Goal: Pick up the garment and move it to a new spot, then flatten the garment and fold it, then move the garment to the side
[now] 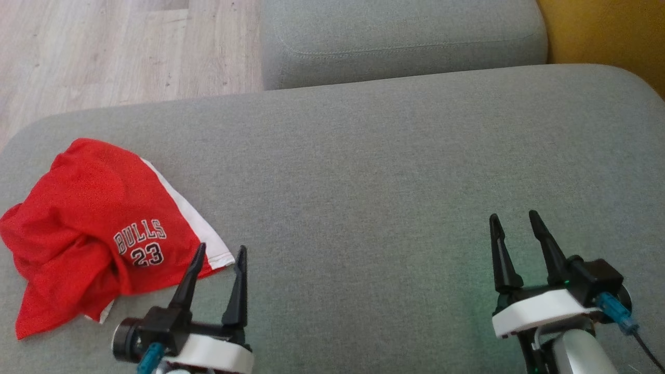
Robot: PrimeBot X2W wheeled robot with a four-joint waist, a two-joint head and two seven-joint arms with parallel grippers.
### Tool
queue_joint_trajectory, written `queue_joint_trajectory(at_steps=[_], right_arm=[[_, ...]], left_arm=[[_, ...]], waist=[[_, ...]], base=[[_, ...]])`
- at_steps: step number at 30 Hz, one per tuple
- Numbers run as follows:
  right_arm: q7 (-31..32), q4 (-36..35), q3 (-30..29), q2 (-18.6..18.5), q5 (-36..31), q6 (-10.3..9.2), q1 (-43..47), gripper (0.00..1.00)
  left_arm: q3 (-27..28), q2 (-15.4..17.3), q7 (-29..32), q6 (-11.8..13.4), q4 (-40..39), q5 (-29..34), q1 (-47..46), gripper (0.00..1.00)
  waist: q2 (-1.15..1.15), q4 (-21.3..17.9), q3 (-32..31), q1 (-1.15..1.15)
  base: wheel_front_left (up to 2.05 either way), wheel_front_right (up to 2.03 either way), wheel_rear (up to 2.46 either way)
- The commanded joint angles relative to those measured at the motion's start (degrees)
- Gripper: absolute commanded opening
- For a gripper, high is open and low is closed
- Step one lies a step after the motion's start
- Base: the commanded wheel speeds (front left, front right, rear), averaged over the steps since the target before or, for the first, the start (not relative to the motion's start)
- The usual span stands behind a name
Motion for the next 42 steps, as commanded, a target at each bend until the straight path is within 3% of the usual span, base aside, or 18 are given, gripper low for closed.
queue_joint_trajectory(at_steps=[1,18,42], right_arm=[[-0.6,-1.2,1.7,-0.4,0.5,-0.04,-1.5,1.00],[-0.6,-0.6,2.7,-0.4,0.7,-0.04,-1.8,1.00],[-0.6,0.2,11.1,-0.4,4.3,-0.04,0.7,1.00]], left_arm=[[2.6,-0.1,-0.4,-0.1,-0.9,-0.2,-1.3,1.00],[3.8,-0.2,-0.4,0.7,-0.8,-2.6,-1.9,1.00],[7.5,-0.2,-0.4,1.8,-2.0,-0.3,1.5,1.00]], waist=[[0.00,0.1,-0.1,0.00],[0.00,1.7,-0.4,0.00],[0.00,15.2,-3.2,0.00]], base=[[0.00,0.00,0.00],[0.00,0.00,0.00],[0.00,0.00,0.00]])
